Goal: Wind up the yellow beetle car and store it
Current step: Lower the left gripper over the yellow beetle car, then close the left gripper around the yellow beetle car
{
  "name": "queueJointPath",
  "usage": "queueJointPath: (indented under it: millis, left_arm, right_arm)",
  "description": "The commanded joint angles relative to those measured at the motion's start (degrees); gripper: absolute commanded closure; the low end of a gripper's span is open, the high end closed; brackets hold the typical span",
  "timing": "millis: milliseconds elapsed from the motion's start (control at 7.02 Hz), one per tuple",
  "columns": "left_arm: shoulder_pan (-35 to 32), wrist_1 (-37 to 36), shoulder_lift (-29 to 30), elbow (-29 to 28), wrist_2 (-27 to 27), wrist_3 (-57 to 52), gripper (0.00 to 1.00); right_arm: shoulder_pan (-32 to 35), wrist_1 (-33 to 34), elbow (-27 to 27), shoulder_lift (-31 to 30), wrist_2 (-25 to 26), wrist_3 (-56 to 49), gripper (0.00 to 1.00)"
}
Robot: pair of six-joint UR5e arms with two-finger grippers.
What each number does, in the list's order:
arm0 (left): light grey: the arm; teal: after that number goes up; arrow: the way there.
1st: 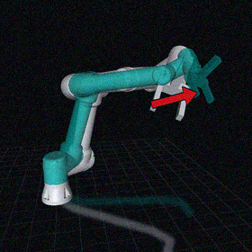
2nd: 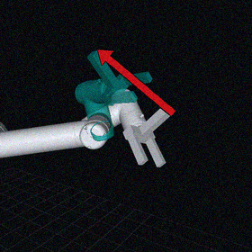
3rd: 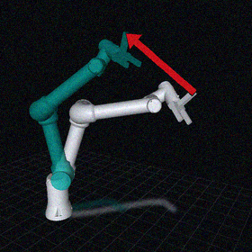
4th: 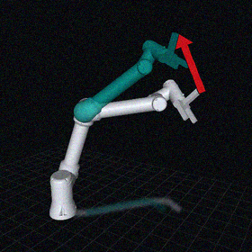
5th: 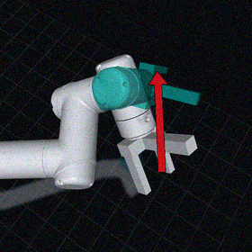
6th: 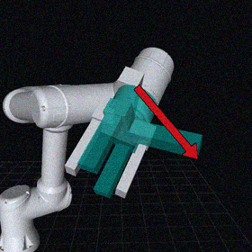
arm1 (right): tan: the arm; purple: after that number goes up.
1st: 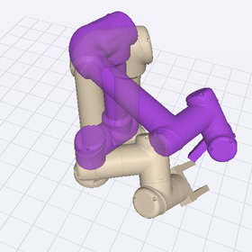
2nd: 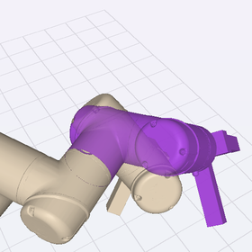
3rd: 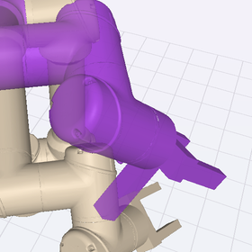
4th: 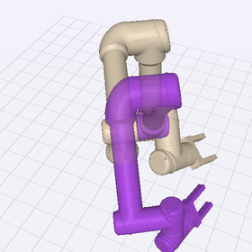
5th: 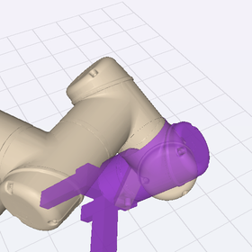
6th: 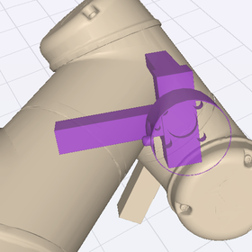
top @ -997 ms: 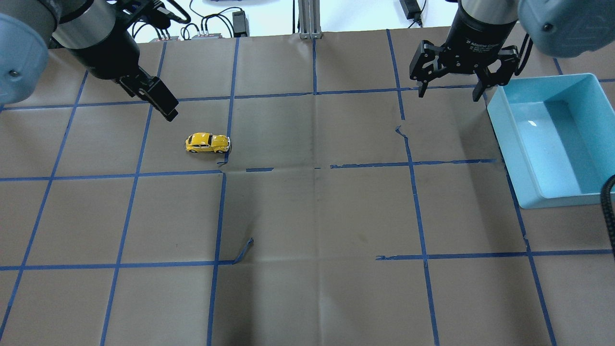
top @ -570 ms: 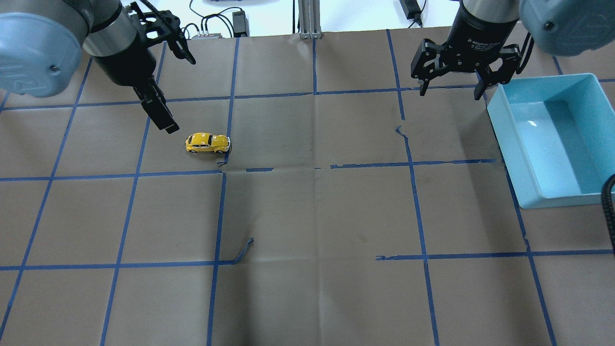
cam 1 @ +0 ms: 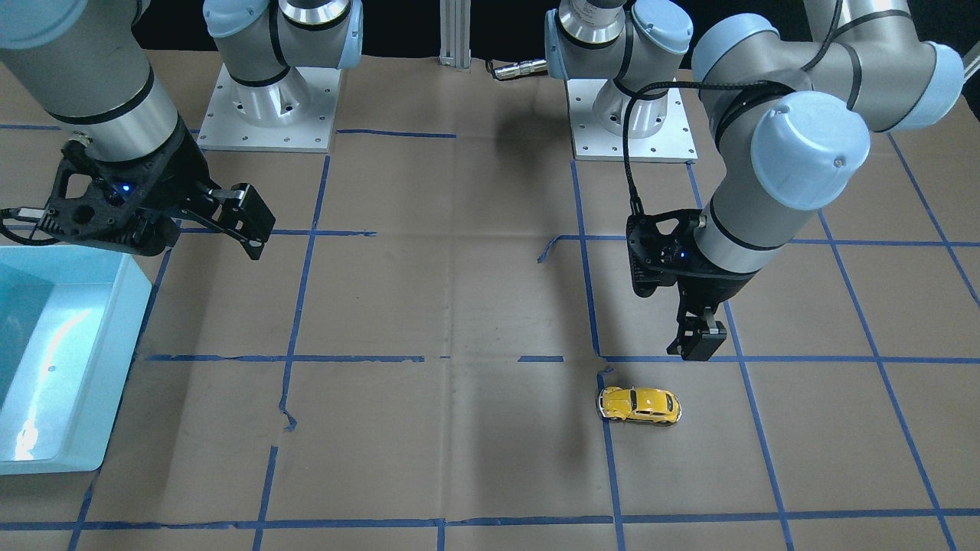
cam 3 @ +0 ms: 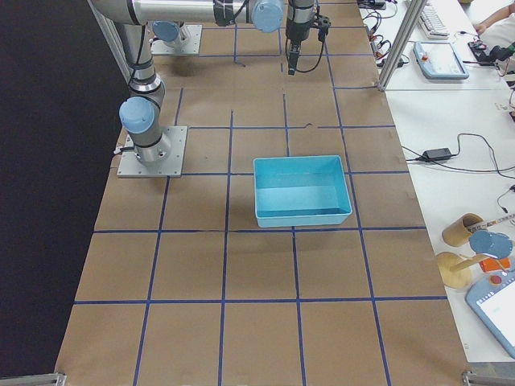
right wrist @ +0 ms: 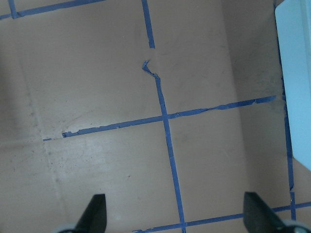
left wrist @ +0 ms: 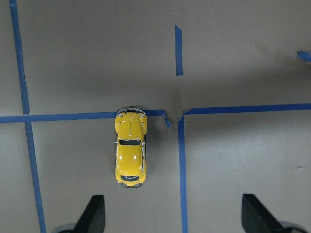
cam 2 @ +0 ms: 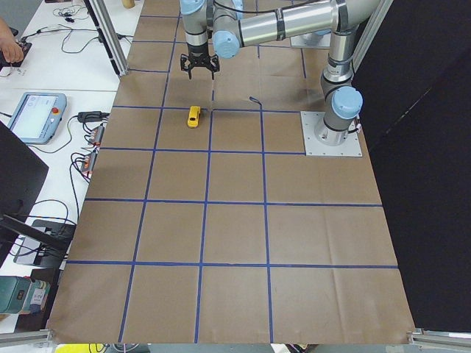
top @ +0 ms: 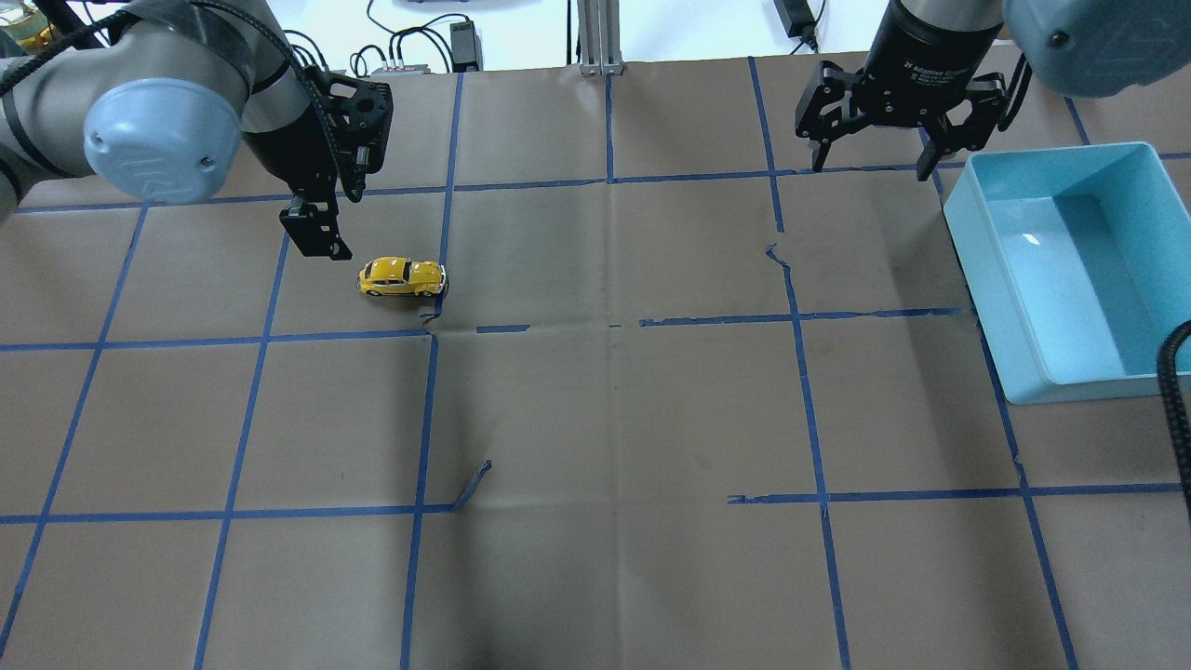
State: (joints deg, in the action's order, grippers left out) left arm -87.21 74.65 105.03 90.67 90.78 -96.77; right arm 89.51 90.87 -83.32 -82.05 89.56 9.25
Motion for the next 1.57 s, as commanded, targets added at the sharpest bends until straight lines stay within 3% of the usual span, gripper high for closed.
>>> queueJointPath:
  millis: [0,570,1424]
  left_arm:
    - [-0.1,-8.1,6.1,0.6,0.0,-2.7,0.01]
    - [0.8,-18.8,10.6,5.5,0.2,-1.8,0.02]
    - [1.4,-20.5,15.3,5.7,0.2,0.5,0.03]
  right_arm:
    - [0.0,0.7,0.2,0.0,-0.3,0.2,0.00]
    - [-0.1,0.9,1.4,1.0,1.7,0.2,0.00]
    - [0.0,3.0,0.6,2.7,1.2,0.2,0.00]
